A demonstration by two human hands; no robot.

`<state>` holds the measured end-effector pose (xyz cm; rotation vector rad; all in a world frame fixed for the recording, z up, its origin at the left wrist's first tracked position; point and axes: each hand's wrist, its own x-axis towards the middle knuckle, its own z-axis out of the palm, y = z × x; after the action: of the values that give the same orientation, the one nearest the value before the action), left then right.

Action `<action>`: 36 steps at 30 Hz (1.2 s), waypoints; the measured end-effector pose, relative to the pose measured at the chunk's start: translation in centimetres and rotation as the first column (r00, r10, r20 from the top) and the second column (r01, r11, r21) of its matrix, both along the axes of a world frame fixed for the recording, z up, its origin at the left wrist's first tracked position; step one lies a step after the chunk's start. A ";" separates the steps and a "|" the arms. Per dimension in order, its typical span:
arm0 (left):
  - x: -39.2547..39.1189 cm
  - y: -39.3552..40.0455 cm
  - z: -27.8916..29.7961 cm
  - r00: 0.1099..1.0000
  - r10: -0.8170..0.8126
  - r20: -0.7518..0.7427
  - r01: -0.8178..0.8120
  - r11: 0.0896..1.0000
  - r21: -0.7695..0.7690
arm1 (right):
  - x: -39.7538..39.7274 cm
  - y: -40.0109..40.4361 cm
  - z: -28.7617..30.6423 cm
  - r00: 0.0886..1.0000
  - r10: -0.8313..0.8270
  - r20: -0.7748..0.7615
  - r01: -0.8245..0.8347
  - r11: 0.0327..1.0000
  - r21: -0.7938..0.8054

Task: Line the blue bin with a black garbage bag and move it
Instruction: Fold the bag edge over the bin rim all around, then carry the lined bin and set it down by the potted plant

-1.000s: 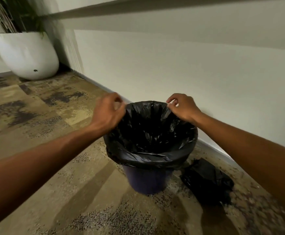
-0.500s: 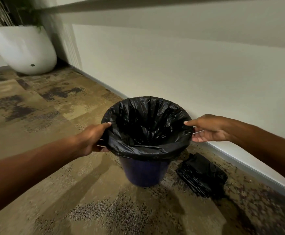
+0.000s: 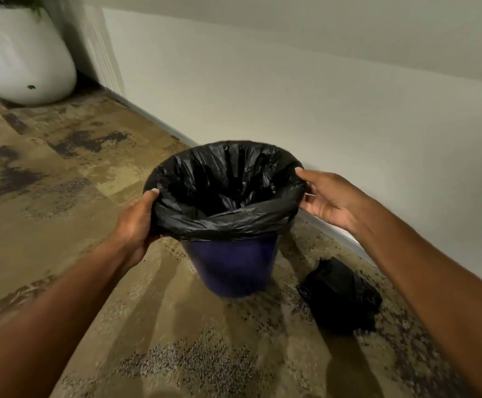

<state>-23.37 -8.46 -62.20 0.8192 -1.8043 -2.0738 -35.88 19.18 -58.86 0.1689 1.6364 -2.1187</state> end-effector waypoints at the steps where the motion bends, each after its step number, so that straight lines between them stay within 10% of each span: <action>1: 0.5 -0.5 0.7 1.000 0.017 0.003 -0.017 1.000 0.006 | 0.2 -0.9 0.6 1.000 -0.017 -0.016 0.017 1.000 -0.013; 10: 6.9 -4.1 15.3 0.994 0.089 0.056 -0.090 0.996 0.018 | 3.3 -6.0 12.9 0.994 0.056 0.095 -0.060 0.997 0.042; 21: 15.7 -8.7 46.4 0.974 0.170 0.150 -0.188 0.975 0.116 | 7.6 -11.0 43.0 0.967 0.233 0.101 -0.240 0.969 0.061; 36: 20.6 -18.4 77.6 0.978 0.202 -0.056 -0.196 0.975 0.102 | 11.5 -23.3 74.2 0.957 0.272 0.102 -0.262 0.960 -0.102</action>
<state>-2.74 -26.82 15.37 0.9053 -1.5313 -2.0447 -24.37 -4.09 15.30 0.0379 1.4101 -1.9331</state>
